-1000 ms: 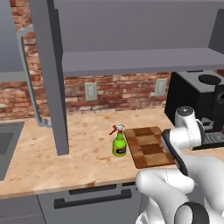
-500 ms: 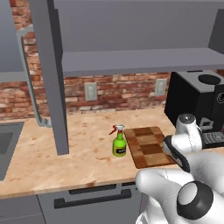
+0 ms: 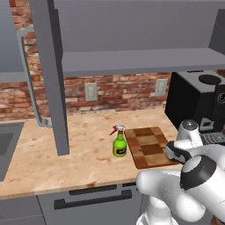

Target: Grab the spray bottle from the cabinet, then place it next to the cutting board for sanitizing. Then grab the dish brush from the countertop next to the sink and place it next to the cutting board.

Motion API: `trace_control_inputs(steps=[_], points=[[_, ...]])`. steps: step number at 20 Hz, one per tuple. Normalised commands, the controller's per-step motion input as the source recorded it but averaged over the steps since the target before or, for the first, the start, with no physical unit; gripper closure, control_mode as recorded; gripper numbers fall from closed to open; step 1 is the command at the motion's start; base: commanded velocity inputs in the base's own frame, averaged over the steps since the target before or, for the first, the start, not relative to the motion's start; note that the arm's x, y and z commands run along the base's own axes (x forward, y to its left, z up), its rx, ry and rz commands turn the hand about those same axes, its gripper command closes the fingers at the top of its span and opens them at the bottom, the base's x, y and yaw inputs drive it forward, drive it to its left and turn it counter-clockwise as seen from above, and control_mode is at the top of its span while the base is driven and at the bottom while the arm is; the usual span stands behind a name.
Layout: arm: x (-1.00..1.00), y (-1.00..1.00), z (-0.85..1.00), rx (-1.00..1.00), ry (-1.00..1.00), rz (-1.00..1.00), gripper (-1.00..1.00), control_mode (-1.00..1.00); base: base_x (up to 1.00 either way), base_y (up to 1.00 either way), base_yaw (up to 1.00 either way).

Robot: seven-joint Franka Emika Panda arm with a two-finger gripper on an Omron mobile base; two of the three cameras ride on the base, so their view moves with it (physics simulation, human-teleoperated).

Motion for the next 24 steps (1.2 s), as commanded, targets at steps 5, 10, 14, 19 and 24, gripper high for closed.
trace_control_inputs(steps=[5,10,14,19,24], points=[[0.05,-0.07,-0.07,0.03,0.0,0.05,-1.0,-1.0,0.0,0.0,0.0],[0.0,-0.01,0.27,0.0,-0.04,0.01,-1.0,-1.0,0.0,0.0,0.0],[-0.13,-0.01,0.85,0.0,-0.09,0.02,-1.0,-1.0,0.0,0.0,0.0],[-0.26,0.0,1.0,0.0,-0.05,0.03,-1.0,-1.0,0.0,0.0,0.0],[-0.46,0.0,1.0,0.01,-0.01,0.04,-1.0,-1.0,0.0,0.0,0.0]])
